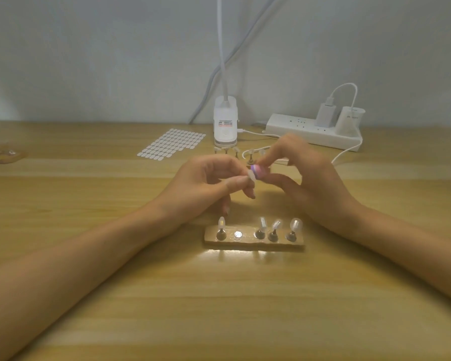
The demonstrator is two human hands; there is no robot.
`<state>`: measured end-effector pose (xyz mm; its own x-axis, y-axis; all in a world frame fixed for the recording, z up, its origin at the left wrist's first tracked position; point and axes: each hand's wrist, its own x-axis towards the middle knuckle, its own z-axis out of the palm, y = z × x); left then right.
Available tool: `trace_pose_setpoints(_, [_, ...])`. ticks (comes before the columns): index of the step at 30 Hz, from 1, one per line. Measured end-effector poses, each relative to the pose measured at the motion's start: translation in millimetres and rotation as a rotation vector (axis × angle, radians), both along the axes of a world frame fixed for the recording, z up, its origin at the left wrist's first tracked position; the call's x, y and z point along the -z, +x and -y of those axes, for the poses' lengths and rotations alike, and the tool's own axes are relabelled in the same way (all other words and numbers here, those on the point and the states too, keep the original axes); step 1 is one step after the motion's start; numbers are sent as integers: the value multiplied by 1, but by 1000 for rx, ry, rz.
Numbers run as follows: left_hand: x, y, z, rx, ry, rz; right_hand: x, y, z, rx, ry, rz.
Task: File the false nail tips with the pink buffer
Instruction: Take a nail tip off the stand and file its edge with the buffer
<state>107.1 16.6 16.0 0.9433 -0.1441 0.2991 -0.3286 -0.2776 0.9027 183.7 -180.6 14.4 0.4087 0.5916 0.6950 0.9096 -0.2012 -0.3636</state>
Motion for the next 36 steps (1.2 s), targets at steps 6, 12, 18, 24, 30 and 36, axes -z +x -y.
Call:
trace_pose_setpoints(6, [0, 0, 0, 8, 20, 1, 2, -1, 0, -22, 3, 31])
trace_pose_setpoints(12, [-3, -3, -2, 118, -86, 59, -1, 3, 2, 20, 18, -57])
trace_pose_setpoints(18, [-3, 0, -3, 28, -182, 92, 1, 1, 1, -8, 35, -52])
trace_pose_setpoints(24, [1, -1, -2, -89, -175, 35, 2, 3, 4, 7, 54, -115])
trace_pose_setpoints(30, [3, 1, -3, -204, -92, 19, 3, 6, 3, -16, 60, -101])
trace_pose_setpoints(36, [1, 3, -1, -240, 10, 36, 1, 7, 4, 0, 84, 2])
